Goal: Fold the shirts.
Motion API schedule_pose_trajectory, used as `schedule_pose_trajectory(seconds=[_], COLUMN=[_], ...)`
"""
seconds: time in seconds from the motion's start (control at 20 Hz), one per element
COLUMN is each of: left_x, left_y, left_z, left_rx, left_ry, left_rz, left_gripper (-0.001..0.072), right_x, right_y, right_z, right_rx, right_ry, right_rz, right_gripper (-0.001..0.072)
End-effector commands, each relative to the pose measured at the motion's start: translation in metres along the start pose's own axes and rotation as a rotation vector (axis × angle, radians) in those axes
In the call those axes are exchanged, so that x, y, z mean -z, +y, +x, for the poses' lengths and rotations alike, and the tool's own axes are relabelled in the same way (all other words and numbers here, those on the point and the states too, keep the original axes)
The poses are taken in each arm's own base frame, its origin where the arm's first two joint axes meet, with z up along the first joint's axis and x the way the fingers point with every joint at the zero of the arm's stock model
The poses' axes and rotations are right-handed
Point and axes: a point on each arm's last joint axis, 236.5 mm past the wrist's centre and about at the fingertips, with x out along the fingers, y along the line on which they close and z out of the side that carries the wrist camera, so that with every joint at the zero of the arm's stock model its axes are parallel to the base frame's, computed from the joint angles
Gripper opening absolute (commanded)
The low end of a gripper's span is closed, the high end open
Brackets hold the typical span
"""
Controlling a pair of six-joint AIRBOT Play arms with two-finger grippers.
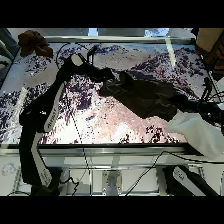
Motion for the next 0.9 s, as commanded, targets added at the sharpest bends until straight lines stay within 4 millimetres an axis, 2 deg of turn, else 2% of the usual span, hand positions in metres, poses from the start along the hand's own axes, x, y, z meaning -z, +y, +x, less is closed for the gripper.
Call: schedule_pose_trajectory(seconds=[0.0, 0.15, 0.35, 0.45, 0.65, 0.7, 0.75, 0.85], left_x=[0.010, 0.028, 0.032, 0.035, 0.043, 0.044, 0.043, 0.036], left_y=[0.035, 0.053, 0.063, 0.069, 0.061, 0.052, 0.040, 0.014], left_z=[0.021, 0.040, 0.041, 0.039, 0.040, 0.042, 0.043, 0.045], left_rx=[-0.156, -0.173, -0.205, -0.234, -0.199, -0.164, -0.114, -0.005], left_ry=[0.024, 0.081, 0.096, 0.107, 0.141, 0.143, 0.140, 0.118], left_rz=[0.063, -0.006, -0.026, -0.033, -0.057, -0.075, -0.089, -0.142], left_gripper=[0.0588, 0.0588, 0.0583, 0.0416, 0.0402, 0.0225, 0.0017, 0.0008], right_x=[-0.003, 0.007, 0.007, 0.007, 0.007, 0.007, 0.007, 0.007], right_y=[0.013, 0.020, 0.020, 0.020, 0.020, 0.020, 0.020, 0.018], right_z=[0.005, 0.004, 0.004, 0.004, 0.004, 0.004, 0.004, 0.004], right_rx=[-0.092, -0.123, -0.123, -0.123, -0.123, -0.123, -0.123, -0.113], right_ry=[-0.013, 0.026, 0.024, 0.023, 0.023, 0.024, 0.023, 0.025], right_rz=[-0.022, -0.065, -0.090, -0.090, -0.090, -0.089, -0.089, -0.093], right_gripper=[0.0449, 0.0449, 0.0448, 0.0448, 0.0448, 0.0448, 0.0447, 0.0446])
